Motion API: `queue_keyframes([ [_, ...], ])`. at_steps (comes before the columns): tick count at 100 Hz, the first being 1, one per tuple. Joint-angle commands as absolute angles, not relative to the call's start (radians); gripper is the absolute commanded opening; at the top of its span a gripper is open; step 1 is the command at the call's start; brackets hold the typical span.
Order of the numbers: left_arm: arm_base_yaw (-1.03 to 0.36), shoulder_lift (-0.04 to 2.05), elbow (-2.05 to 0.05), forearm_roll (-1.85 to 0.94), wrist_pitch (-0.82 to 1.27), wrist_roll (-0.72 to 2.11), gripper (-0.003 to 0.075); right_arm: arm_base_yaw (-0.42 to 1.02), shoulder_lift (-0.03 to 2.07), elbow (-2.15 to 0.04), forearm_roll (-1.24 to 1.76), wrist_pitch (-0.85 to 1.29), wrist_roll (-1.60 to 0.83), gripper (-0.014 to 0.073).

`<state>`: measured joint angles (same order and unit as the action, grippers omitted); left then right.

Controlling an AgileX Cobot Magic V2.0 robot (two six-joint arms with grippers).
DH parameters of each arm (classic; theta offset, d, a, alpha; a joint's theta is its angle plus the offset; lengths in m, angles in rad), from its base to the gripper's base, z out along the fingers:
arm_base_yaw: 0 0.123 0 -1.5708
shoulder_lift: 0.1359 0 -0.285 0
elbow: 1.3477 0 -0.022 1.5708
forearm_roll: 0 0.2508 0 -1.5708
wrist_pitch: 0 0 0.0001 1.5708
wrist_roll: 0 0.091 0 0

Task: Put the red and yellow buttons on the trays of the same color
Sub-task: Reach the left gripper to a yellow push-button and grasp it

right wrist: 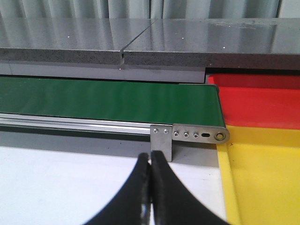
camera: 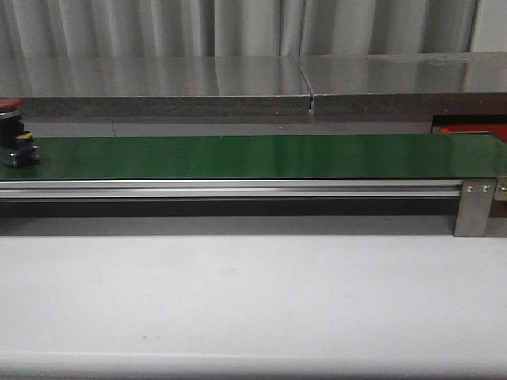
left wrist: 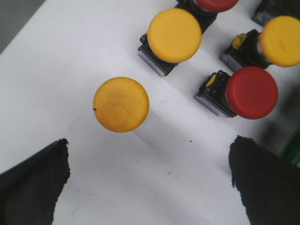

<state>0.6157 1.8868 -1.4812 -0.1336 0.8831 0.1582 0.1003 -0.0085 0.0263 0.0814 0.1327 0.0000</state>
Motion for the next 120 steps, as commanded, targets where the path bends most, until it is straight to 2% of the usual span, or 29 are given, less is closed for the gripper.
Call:
queue_keyframes([
  [1,0.618,1.865,-1.504,-0.151,0.842,0.165,0.0638,0.102,-0.027,0.008,0.082,0.051,0.000,-0.0067],
  [72,0.618,1.975,-1.510,-0.109,0.657,0.168,0.0635,0.102,-0.027,0.008,0.082,0.051,0.000,-0.0067],
  [120,0.618,1.975,-1.512,-0.107,0.644,0.168,0.0452,0.102,-0.027,0.008,0.082,0.051,0.000,-0.0067],
])
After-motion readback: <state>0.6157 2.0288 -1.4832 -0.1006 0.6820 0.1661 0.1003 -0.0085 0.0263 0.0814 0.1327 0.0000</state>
